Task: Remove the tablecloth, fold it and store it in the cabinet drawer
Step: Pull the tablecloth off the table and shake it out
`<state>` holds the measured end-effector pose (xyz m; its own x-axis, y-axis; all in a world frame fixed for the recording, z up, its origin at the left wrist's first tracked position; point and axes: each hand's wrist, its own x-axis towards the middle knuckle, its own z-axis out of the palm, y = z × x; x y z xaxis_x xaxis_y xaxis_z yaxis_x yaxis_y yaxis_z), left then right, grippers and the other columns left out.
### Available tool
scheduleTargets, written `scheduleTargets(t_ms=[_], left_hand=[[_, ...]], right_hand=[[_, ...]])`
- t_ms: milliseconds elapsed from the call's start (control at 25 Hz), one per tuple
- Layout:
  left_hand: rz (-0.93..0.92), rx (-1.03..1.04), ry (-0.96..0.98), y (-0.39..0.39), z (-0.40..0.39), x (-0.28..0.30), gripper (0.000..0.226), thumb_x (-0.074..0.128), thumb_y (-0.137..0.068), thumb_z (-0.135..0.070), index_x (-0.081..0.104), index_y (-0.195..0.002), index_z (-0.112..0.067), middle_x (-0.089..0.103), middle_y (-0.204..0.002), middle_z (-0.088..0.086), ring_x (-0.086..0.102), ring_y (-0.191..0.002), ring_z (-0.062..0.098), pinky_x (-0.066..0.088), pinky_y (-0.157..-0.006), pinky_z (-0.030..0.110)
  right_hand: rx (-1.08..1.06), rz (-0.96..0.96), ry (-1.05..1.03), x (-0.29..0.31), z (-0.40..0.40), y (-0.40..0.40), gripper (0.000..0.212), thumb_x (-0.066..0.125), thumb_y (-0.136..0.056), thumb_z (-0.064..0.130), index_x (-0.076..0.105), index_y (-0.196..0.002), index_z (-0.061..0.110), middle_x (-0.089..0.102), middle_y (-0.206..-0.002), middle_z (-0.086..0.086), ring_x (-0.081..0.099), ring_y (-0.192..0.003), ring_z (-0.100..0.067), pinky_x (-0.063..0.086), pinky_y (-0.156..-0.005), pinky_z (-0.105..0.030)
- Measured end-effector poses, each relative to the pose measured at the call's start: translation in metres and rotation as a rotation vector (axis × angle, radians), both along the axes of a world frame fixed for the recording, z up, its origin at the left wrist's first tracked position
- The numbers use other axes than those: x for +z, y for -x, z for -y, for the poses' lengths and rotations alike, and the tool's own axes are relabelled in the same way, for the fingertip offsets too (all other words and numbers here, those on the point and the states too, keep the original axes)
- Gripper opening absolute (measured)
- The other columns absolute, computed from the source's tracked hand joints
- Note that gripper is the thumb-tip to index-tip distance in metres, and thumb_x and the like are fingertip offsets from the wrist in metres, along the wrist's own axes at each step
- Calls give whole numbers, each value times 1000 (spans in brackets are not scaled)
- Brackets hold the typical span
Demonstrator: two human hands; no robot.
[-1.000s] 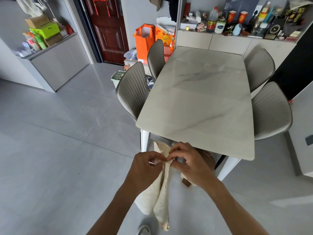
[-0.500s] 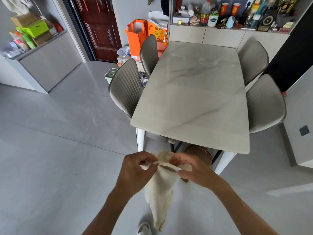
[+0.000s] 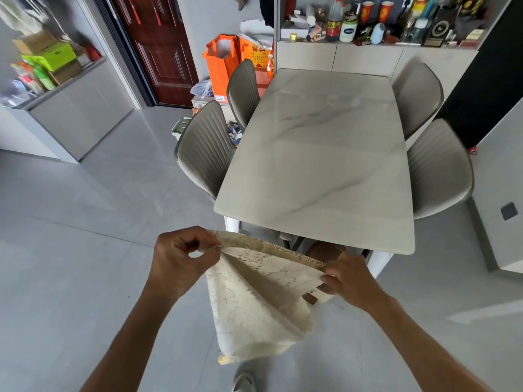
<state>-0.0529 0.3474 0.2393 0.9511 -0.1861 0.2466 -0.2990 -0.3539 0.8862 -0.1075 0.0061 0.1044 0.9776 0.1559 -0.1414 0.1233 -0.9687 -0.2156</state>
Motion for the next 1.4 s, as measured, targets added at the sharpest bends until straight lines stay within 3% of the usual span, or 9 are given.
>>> scheduleTargets(t_ms=[120,400,520,720,960,1160,1240,1320,1400], left_hand=[[-5,24,-73,-17,-6,-4,25,76,-63,4,72,-69,-20,71,-69,3,65,-63,28,54,-62,34],[-1,-64,-129,-55,-43,9,47,78,-69,15,75,-69,-31,75,-72,-14,68,-64,-1,51,-63,10],[20,-46,-67,-65,-53,16,31,78,-69,13,76,-77,-17,77,-77,-9,70,-69,2,55,-69,13],[-20,7,-66,-72,-42,5,25,76,-73,12,73,-73,-13,74,-76,8,67,-65,1,53,-64,12],[-130,67,132,-88,-36,3,23,68,-80,15,67,-75,-7,71,-64,-9,63,-60,1,54,-63,13],[4,12,150,-108,-40,48,31,70,-80,10,70,-70,-20,73,-66,-11,65,-61,-2,52,-65,10],[63,-10,154,-113,-39,55,34,71,-79,10,71,-71,-23,73,-67,-12,66,-62,-2,54,-66,12],[49,10,-41,-112,-28,46,32,74,-76,12,69,-68,-19,69,-59,-14,62,-56,-6,49,-61,8],[-18,61,-280,-102,-20,24,25,77,-77,4,68,-65,-15,62,-50,-14,56,-49,-8,40,-53,5]], right_hand=[[0,12,71,10,11,-9,29,51,-96,46,72,-96,26,66,-93,12,51,-96,-21,33,-85,-37],[-58,272,10,83,31,-31,17,73,-85,32,78,-90,16,62,-114,0,57,-101,-27,42,-82,-42],[-115,293,-190,123,35,-46,16,70,-89,29,74,-91,13,68,-88,2,64,-78,-22,42,-71,-34],[-195,319,-261,155,35,-61,14,68,-90,25,69,-87,11,61,-79,3,58,-74,-20,40,-66,-32],[-128,212,-165,181,36,-70,23,75,-85,28,65,-83,7,63,-75,-6,59,-72,-25,44,-64,-34],[-85,339,-345,222,50,-80,27,78,-80,24,55,-90,33,65,-80,20,59,-65,-3,43,-56,-12],[-135,387,-468,220,53,-82,32,77,-81,21,56,-100,35,66,-79,13,59,-61,-4,44,-54,-14],[-190,262,-408,195,45,-82,16,73,-86,17,62,-87,29,57,-66,10,51,-57,-3,42,-59,-26],[-184,158,-285,166,35,-73,29,70,-89,18,55,-66,28,49,-57,11,45,-53,-1,36,-60,-20]])
